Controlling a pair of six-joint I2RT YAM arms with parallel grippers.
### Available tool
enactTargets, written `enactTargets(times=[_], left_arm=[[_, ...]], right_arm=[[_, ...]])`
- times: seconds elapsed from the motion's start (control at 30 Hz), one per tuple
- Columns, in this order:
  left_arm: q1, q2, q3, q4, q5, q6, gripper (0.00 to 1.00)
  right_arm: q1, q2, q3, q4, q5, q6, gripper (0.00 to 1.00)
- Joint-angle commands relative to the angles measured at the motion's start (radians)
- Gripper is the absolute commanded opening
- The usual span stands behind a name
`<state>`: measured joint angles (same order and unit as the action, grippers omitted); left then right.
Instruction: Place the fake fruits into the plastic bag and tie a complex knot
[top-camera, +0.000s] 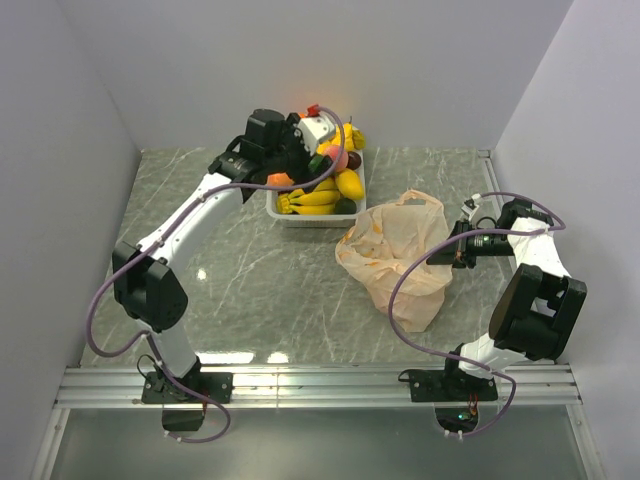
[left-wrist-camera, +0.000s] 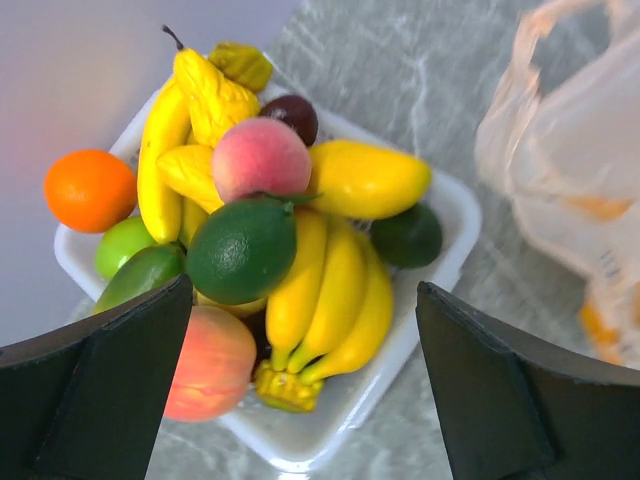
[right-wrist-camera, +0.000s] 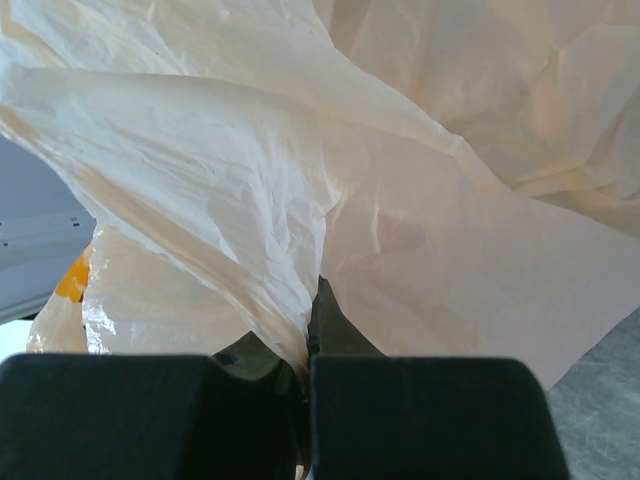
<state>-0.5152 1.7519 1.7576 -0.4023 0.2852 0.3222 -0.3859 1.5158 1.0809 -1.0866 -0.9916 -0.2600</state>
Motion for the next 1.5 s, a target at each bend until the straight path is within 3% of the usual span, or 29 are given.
enactTargets(times=[0.0, 0.37, 0.57, 1.23, 1.47], left_arm=[[0.023, 0.014, -0.036, 0.086, 0.043, 0.213, 0.99], [0.075, 0.130, -0.046, 0.217, 0.184, 0.360, 0.99], [0.080, 0.199, -0.004, 0.227, 0.239, 0.336, 0.99], [0.081, 0.319, 0.040, 0.304, 0.123, 0.383, 0.96], [0.081, 0.296, 0.037, 0.313, 0.166, 0.391, 0.83]], right_arm=[[0.005, 0.000, 0.036, -0.015, -0.016, -0.018, 0.00], [0.005, 0.018, 0.040, -0.021, -0.019, -0.022, 0.00], [0.005, 0.038, 0.045, -0.029, -0.021, -0.028, 0.00], [0.007, 0.064, 0.059, -0.042, -0.032, -0.042, 0.00], [0.007, 0.063, 0.062, -0.047, -0.028, -0.047, 0.00]])
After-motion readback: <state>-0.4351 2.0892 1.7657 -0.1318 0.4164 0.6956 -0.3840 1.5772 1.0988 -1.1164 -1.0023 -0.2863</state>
